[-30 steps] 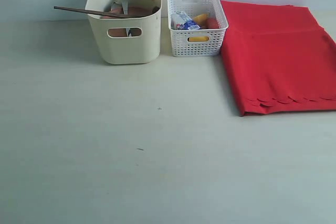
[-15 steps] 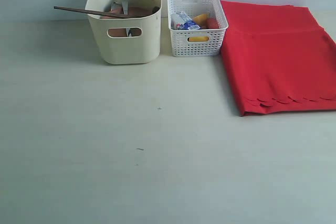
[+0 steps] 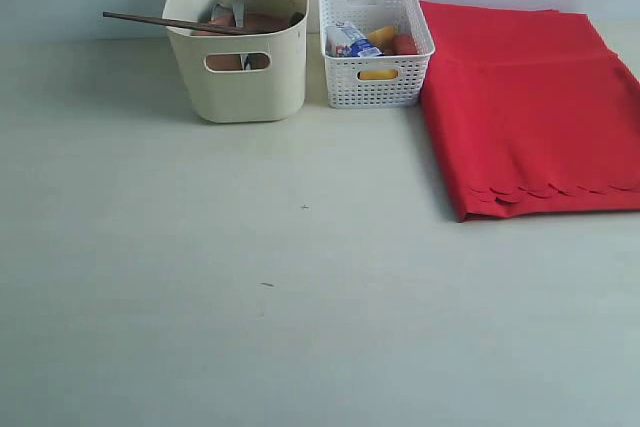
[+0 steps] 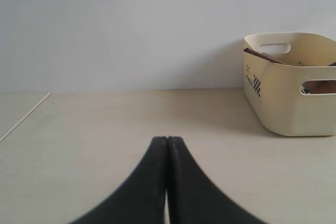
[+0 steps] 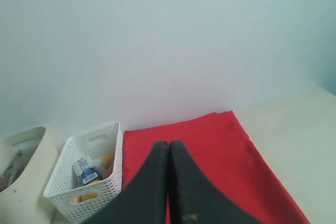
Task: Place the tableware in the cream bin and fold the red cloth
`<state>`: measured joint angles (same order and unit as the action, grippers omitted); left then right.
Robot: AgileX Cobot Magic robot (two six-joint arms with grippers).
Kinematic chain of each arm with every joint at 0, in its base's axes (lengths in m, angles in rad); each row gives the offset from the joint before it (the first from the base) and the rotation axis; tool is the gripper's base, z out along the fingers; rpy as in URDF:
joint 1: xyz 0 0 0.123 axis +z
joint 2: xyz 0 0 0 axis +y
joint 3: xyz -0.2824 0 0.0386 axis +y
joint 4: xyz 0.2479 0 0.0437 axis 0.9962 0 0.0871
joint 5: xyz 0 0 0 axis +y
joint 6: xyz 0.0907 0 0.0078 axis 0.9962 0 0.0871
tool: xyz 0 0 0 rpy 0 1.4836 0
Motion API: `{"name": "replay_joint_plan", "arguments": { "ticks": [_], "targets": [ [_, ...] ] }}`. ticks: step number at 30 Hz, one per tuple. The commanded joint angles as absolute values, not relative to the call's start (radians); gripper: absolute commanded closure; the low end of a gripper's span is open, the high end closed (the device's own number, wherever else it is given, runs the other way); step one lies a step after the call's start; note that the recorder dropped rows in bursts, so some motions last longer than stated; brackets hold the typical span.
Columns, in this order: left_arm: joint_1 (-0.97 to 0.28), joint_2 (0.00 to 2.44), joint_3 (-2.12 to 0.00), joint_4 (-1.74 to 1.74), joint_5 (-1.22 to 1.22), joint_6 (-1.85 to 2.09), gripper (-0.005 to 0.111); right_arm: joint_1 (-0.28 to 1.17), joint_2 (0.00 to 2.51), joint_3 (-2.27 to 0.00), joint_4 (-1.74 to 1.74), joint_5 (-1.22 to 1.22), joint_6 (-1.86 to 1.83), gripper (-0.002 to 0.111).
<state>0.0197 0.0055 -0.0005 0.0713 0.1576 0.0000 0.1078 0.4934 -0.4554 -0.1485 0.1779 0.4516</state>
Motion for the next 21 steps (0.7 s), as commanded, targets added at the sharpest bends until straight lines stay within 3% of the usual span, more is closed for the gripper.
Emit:
{"name": "replay_joint_plan", "arguments": {
  "ticks": [1, 10, 21],
  "targets": [
    [0.022, 0.0, 0.0, 0.074, 0.155, 0.0, 0.107, 0.105, 0.324, -0.342, 0.023, 0.191, 0.227, 0.108],
    [0.022, 0.0, 0.0, 0.074, 0.155, 0.0, 0.107, 0.105, 0.02, -0.104, 0.178, 0.237, 0.019, 0.108],
    [0.022, 0.0, 0.0, 0.074, 0.155, 0.0, 0.107, 0.105, 0.0, -0.007, 0.177, 0.213, 0.027, 0.108]
  ]
}}
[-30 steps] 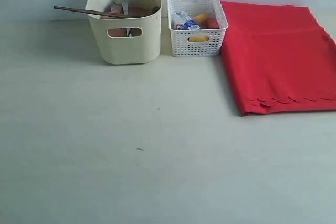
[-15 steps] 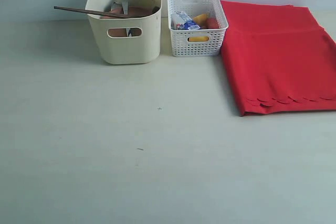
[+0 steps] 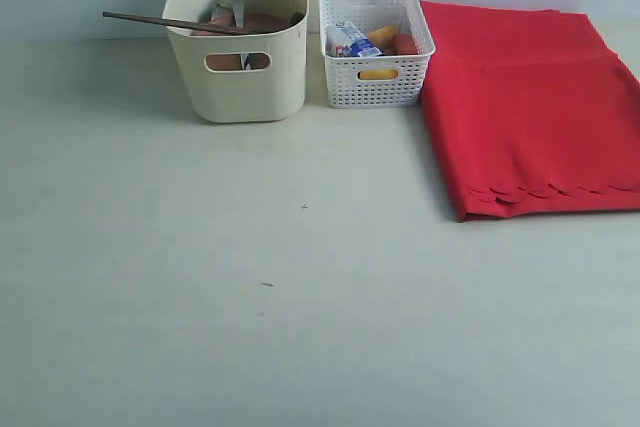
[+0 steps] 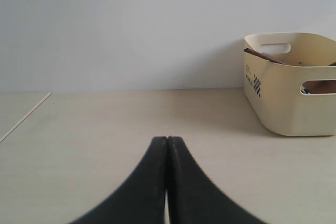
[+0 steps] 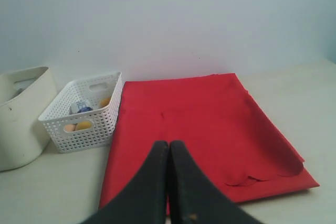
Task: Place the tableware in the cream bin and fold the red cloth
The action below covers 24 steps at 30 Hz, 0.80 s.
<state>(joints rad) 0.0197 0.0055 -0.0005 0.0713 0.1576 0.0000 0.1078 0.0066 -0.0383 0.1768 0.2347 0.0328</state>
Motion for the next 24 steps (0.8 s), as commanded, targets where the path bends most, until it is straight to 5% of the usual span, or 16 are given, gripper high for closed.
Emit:
{"name": "replay_joint_plan", "arguments": {
  "ticks": [1, 24],
  "targets": [
    [0.022, 0.0, 0.0, 0.074, 0.155, 0.0, 0.107, 0.105, 0.0, 0.0, 0.177, 0.21, 0.027, 0.108],
    [0.022, 0.0, 0.0, 0.074, 0.155, 0.0, 0.107, 0.183, 0.0, 0.0, 0.198, 0.219, -0.035, 0.108]
  ]
}}
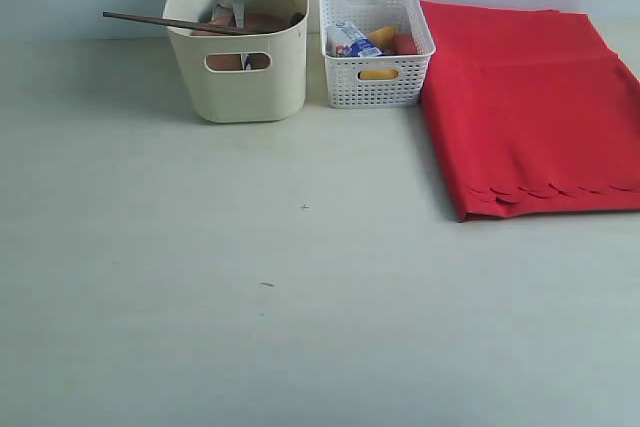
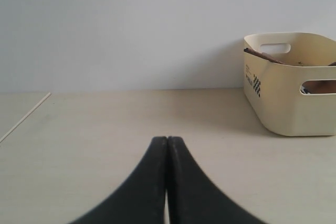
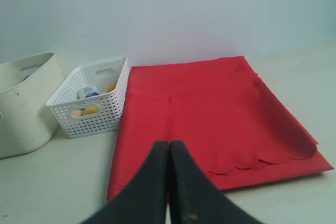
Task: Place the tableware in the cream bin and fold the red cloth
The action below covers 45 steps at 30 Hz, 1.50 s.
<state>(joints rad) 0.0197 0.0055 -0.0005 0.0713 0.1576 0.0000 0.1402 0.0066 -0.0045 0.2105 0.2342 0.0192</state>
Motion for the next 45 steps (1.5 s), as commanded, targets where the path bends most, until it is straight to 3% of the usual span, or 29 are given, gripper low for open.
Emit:
{"name": "replay_joint_plan", "arguments": {
  "ticks": [1, 45],
  "targets": [
    [0.022, 0.0, 0.0, 0.074, 0.155, 0.0, 0.107, 0.194, 0.0, 0.0, 0.198, 0.21, -0.049, 0.108],
    [0.022, 0.0, 0.0, 0.074, 0.155, 0.0, 0.107, 0.204, 0.0, 0.0, 0.204, 0.215, -0.124, 0.108]
  ]
}}
